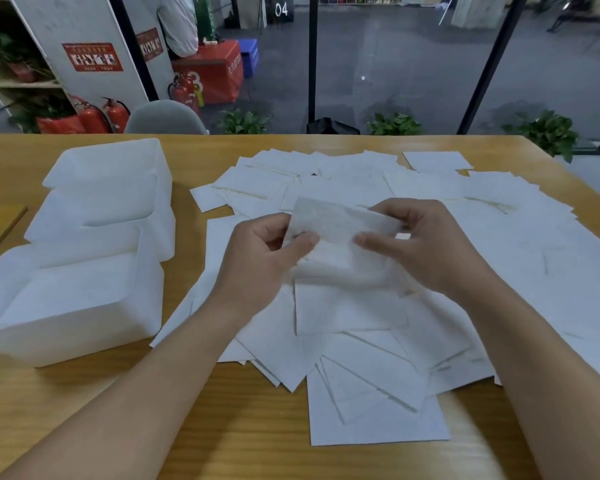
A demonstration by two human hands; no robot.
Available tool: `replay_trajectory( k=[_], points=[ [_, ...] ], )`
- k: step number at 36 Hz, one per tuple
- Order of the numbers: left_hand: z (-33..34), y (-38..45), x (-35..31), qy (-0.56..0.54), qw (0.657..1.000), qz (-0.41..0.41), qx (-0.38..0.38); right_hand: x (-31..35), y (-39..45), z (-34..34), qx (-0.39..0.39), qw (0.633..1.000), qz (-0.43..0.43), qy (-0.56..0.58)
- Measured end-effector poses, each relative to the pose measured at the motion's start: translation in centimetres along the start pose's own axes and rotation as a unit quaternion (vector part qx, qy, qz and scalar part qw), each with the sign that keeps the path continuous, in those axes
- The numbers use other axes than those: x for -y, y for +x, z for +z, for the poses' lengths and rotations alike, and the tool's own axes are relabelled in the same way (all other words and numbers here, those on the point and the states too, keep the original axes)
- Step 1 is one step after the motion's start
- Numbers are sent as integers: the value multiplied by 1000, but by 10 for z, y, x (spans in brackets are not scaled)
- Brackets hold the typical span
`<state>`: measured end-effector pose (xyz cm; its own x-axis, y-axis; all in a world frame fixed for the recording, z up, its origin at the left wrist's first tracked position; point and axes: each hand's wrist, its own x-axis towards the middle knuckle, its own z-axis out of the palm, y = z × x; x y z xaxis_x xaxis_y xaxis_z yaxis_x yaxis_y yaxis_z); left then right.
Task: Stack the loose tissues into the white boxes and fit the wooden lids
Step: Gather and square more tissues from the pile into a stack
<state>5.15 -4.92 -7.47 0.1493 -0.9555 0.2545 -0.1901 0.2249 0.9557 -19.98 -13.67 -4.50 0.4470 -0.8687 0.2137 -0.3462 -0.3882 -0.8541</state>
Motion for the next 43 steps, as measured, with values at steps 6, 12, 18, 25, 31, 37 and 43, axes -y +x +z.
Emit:
replay_trajectory(
  k=[6, 12, 18, 25, 31, 37, 43],
  points=[
    [-7, 1, -6, -61, 994, -66, 62, 4, -3, -5, 49, 994, 39, 93],
    [-16, 6, -3, 36, 992, -80, 89, -5, -13, -10, 80, 994, 74, 16],
    [-10, 4, 1, 95, 989, -68, 88, -10, -22, -17, 103, 989, 93, -46],
    [-2, -4, 8, 188, 979, -33, 75, -7, -23, -19, 134, 978, 75, -142],
    [-3, -3, 12, 223, 971, -32, 74, -12, -23, -18, 144, 971, 69, -177],
    [-12, 2, 14, 207, 974, -42, 81, -10, -24, -19, 126, 973, 56, -184],
    [-22, 8, 13, 236, 965, -54, 96, -13, -21, -14, 82, 981, 40, -173]
  ],
)
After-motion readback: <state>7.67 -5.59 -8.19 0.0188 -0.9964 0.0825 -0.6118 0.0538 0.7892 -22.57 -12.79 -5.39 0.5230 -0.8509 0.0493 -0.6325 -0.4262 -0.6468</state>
